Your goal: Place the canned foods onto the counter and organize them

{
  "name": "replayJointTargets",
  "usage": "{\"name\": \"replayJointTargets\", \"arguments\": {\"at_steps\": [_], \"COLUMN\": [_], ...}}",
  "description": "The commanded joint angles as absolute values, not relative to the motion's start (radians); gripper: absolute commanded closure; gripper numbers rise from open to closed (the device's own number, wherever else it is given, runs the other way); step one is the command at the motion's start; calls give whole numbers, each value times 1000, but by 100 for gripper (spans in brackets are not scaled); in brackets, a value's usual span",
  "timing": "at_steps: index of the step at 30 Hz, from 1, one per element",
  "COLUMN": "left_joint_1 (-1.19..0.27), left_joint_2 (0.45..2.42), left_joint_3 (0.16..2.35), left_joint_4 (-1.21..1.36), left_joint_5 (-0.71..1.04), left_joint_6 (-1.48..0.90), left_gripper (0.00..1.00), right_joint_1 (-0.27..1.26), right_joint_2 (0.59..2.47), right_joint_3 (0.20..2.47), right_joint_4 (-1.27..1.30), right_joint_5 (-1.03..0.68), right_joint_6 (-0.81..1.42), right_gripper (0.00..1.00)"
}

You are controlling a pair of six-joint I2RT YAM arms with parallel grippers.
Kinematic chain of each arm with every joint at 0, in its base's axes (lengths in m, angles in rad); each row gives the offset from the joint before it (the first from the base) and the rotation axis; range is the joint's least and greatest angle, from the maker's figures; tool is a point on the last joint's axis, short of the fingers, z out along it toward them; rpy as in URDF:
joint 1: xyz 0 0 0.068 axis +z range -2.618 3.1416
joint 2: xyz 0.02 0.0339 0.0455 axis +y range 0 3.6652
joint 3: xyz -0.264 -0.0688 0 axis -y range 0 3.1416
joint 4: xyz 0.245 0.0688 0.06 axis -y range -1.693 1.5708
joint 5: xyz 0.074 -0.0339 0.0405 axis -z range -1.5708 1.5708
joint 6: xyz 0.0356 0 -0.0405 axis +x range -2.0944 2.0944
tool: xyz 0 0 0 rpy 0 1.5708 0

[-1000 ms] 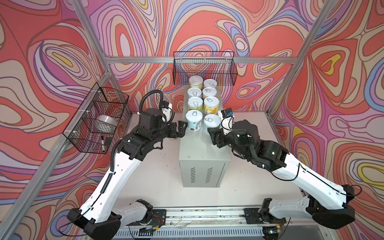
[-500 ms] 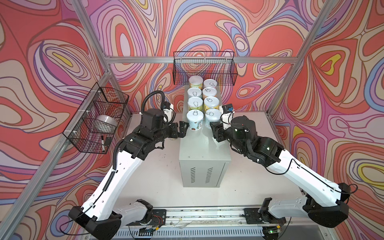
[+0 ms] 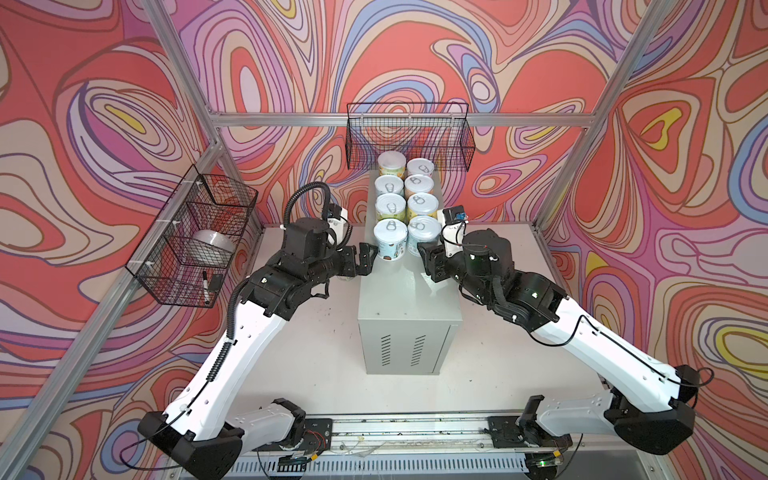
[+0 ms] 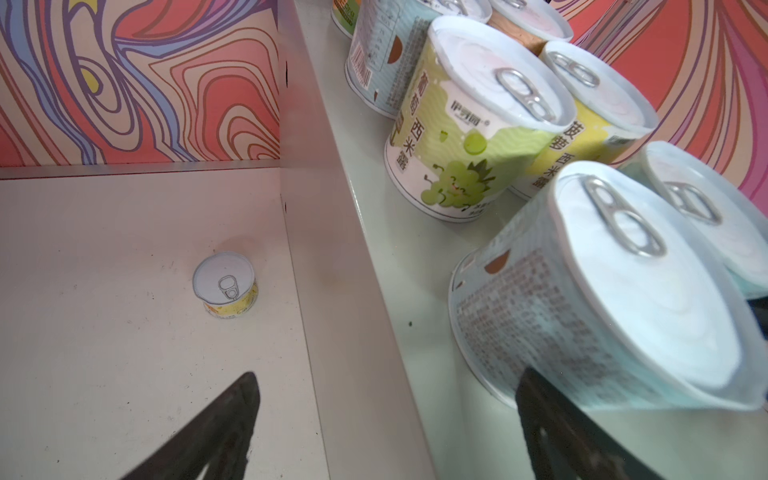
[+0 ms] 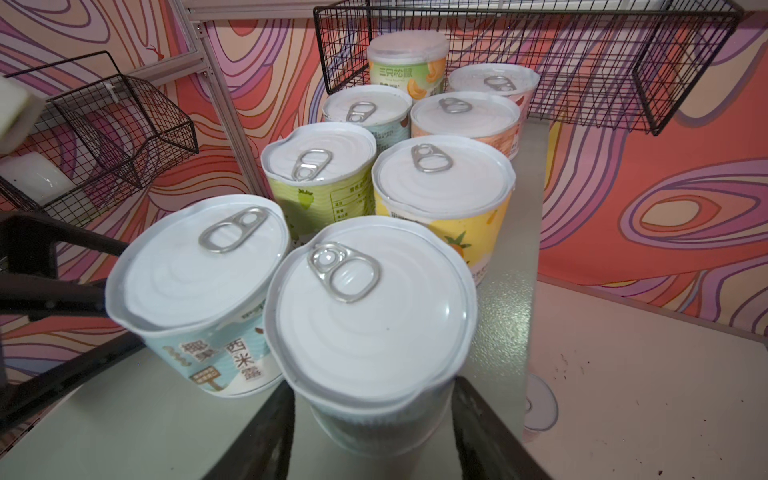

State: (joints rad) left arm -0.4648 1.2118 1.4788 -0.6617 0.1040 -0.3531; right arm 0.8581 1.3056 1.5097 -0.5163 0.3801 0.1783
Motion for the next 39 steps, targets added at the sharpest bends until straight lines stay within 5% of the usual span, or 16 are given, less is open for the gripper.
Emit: {"name": "replayJointTargets", "arguments": {"at_steps": [1,12,19,31,39], "left_joint_1": [-461,-461,-442,-346,-279], "left_joint_2": [1220,1184,1067,1028,1021], "left_joint_3": [1468,1489,1466,1236,1081], "left_joint_4": [-634,-678,-761,-639,-475], "left_joint_5": [95,5,-195,-234,-154], "left_joint_6": [-368,-342,-310,-422,-446], "left_gripper": [3,0,0,0,0], "right_joint_1": [857,857,819,238,193], "right_joint_2": [1296,1161,1138,1163,1174], "right_joint_3": [1512,1548,1629,1407,1183], "right_joint_4": [-510,-583,-691,-617,-449], "right_joint_5": [364,382,553,55,21], "right_joint_6": [198,246,250,465,541], "right_gripper": [39,27,22,18,9]}}
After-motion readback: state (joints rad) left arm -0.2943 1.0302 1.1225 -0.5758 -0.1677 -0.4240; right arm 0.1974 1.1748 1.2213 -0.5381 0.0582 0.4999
